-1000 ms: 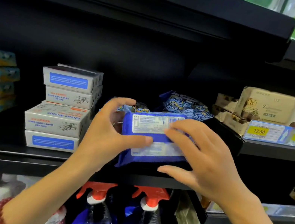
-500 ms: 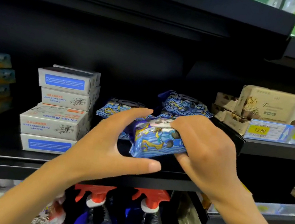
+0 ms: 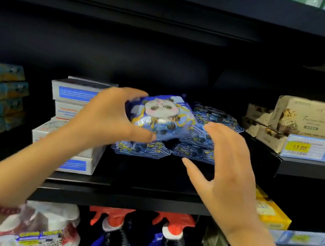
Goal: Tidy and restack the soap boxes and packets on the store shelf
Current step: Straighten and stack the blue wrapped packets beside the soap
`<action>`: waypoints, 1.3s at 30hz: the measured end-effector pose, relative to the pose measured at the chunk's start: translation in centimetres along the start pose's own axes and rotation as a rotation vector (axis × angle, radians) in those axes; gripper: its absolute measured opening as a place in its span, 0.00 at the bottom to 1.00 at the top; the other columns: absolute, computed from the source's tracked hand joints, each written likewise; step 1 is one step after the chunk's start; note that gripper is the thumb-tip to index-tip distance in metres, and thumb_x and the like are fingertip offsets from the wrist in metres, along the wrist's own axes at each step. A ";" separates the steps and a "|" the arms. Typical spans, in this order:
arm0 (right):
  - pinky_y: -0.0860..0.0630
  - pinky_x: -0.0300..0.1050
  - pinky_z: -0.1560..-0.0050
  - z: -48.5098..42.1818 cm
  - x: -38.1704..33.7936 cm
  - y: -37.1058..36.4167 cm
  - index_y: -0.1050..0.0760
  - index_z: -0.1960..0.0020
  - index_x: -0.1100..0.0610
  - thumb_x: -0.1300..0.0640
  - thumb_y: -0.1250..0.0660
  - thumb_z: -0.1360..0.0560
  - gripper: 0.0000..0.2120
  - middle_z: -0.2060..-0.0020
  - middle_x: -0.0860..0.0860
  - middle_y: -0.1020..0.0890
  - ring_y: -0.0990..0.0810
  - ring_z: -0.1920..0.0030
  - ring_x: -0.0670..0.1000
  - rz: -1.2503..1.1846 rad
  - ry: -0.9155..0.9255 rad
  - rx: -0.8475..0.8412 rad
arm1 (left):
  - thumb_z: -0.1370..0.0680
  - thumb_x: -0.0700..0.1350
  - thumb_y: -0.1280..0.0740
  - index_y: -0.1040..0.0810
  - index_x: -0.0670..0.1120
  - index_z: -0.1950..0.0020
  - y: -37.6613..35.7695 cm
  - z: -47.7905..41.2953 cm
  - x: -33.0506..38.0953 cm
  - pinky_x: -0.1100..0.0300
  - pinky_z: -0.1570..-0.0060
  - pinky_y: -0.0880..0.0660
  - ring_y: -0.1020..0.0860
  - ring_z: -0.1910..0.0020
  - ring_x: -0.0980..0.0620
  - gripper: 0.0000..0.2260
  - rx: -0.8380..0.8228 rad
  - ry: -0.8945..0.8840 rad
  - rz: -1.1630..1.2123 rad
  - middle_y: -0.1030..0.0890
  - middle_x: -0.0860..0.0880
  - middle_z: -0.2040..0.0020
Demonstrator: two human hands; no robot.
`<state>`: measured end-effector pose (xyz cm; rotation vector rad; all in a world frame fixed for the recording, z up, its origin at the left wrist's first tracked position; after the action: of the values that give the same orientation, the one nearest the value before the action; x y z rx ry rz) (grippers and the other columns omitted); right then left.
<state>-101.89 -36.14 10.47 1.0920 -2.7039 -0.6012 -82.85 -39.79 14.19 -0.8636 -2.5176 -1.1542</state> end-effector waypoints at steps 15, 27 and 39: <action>0.38 0.34 0.35 5.2 0.8 -8.6 0.34 0.30 0.44 0.33 0.39 0.29 0.30 0.34 0.35 0.32 0.40 0.33 0.36 -0.195 -0.184 -0.692 | 0.33 0.55 0.24 0.29 0.44 0.31 -3.1 -7.3 -2.6 0.63 0.48 0.33 0.27 0.37 0.48 0.34 -0.308 0.069 -0.427 0.26 0.46 0.34; 0.41 0.26 0.39 5.4 1.1 -8.6 0.33 0.32 0.42 0.32 0.41 0.30 0.29 0.35 0.33 0.32 0.40 0.36 0.32 -0.230 -0.162 -0.631 | 0.24 0.45 0.30 0.25 0.47 0.34 -3.0 -6.7 -1.9 0.64 0.48 0.36 0.27 0.38 0.48 0.19 -0.215 -0.047 -0.526 0.25 0.48 0.35; 0.39 0.33 0.38 -1.8 6.5 -2.9 0.26 0.37 0.59 0.55 0.29 0.28 0.21 0.41 0.52 0.23 0.29 0.38 0.51 -0.124 -0.276 -0.065 | 0.28 0.52 0.39 0.16 0.46 0.56 -4.6 5.5 3.6 0.53 0.61 0.20 0.17 0.59 0.48 0.15 0.022 -0.219 -0.366 0.16 0.51 0.59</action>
<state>-104.22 -43.09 10.91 1.2502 -2.8329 -0.9160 -88.34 -36.54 9.33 -0.5622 -2.9535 -1.1854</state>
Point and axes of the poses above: each hand's wrist, its own z-axis away from the middle knuckle, its own y-axis out of the back of the hand, x = y × z, the point moved 10 cm from there along -z, towards the middle knuckle
